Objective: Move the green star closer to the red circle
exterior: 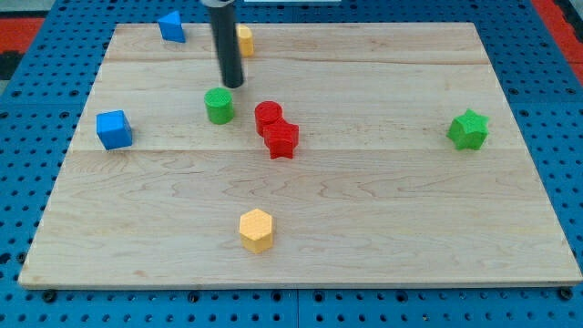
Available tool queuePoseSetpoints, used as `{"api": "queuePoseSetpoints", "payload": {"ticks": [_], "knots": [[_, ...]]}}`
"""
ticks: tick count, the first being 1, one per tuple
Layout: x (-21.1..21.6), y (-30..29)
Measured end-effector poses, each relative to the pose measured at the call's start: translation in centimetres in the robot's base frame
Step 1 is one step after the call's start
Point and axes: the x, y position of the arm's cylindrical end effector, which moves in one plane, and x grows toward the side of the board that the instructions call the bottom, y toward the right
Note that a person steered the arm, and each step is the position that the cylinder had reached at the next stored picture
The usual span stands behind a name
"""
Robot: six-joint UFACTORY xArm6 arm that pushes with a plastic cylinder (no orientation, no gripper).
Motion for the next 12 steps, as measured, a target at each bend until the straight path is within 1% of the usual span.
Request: {"api": "queuePoseSetpoints", "payload": {"ticks": [1, 2, 3, 4, 5, 6, 7, 8, 9, 10, 11, 12], "knots": [[2.2, 0.5], [5.4, -5.1], [6.2, -11.2], [6.3, -11.9], [3.9, -9.3], [-3.3, -0.7], [-2.5, 13.1], [0.6, 27.7], [5.8, 33.5], [14.1, 29.6], [13.9, 25.3], [9.5, 25.3]]}}
